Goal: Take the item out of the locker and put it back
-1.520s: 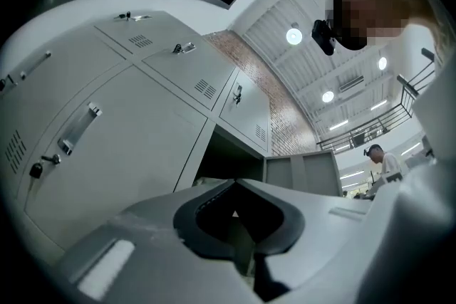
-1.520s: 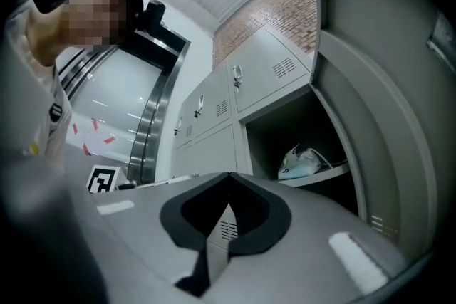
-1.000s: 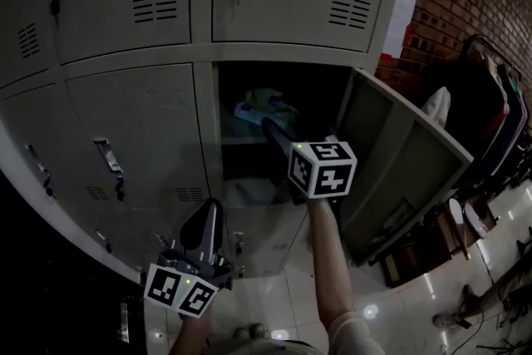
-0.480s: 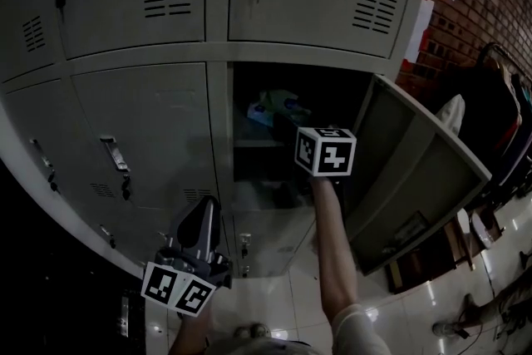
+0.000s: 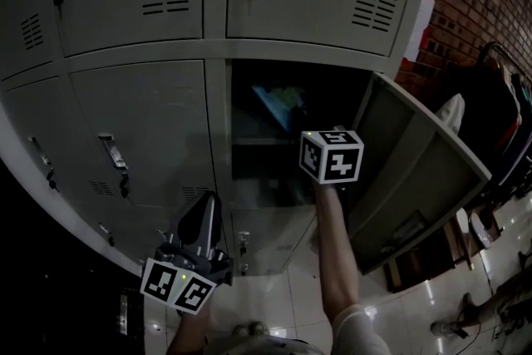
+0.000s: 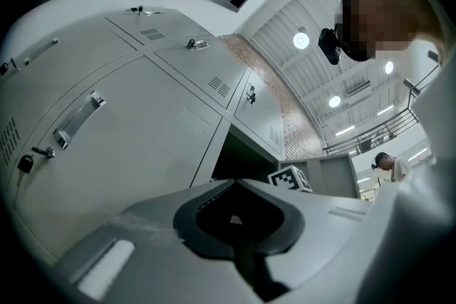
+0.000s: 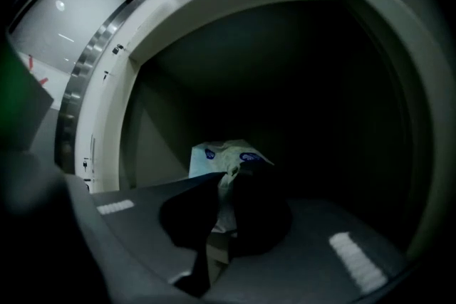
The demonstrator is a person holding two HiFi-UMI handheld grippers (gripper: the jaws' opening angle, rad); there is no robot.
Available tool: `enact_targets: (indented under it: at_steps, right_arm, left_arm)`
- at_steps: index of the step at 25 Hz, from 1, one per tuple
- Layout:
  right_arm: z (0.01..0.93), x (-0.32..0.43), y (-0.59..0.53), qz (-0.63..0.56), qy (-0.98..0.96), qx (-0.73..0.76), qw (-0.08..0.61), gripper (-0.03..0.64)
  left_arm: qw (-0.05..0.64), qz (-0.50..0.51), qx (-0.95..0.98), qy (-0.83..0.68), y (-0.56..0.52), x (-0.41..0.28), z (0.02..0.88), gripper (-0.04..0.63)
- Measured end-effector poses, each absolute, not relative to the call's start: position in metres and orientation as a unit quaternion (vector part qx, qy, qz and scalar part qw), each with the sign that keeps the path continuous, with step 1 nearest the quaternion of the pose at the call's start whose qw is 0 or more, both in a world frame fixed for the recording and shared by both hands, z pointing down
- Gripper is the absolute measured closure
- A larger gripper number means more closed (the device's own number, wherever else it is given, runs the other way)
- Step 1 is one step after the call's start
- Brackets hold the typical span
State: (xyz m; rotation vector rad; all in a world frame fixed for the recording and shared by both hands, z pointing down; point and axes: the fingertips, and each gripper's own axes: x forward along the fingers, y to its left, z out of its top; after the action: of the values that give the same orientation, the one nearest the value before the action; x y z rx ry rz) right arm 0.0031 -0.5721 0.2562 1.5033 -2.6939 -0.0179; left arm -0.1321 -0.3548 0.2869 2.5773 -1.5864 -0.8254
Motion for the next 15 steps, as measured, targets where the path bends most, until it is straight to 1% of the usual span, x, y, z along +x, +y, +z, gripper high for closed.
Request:
enact_targets:
  at_steps: [2, 6, 8, 11, 15]
  right_arm:
    - [0.244, 0.006, -0.552, -0.016, -0.876, 0.482, -0.006, 0.604]
    - [0.212, 0.014, -0.479, -0.047, -0.886, 0.448, -0.11, 0.604]
    - [0.204, 0.017, -0.445, -0.064, -0.889, 0.433, -0.136, 0.604]
    - [0.208, 0.022, -0.398, -0.073, -0.888, 0.424, -0.162, 0.604]
    - [0.237, 0.03, -0.35, -0.036, -0.88, 0.419, -0.218, 0.604]
  left_arm:
    - [-0.002, -0.262, 0.823, -0.505, -0.352, -0.131, 0.284, 0.592]
    - [-0.03, -0.238, 0.823, -0.515, -0.346, -0.131, 0.282, 0.592]
    - [-0.048, -0.224, 0.82, -0.524, -0.343, -0.133, 0.28, 0.592]
    - [-0.054, -0.223, 0.815, -0.532, -0.34, -0.139, 0.278, 0.592]
    - [-0.053, -0.22, 0.817, -0.53, -0.337, -0.134, 0.281, 0.592]
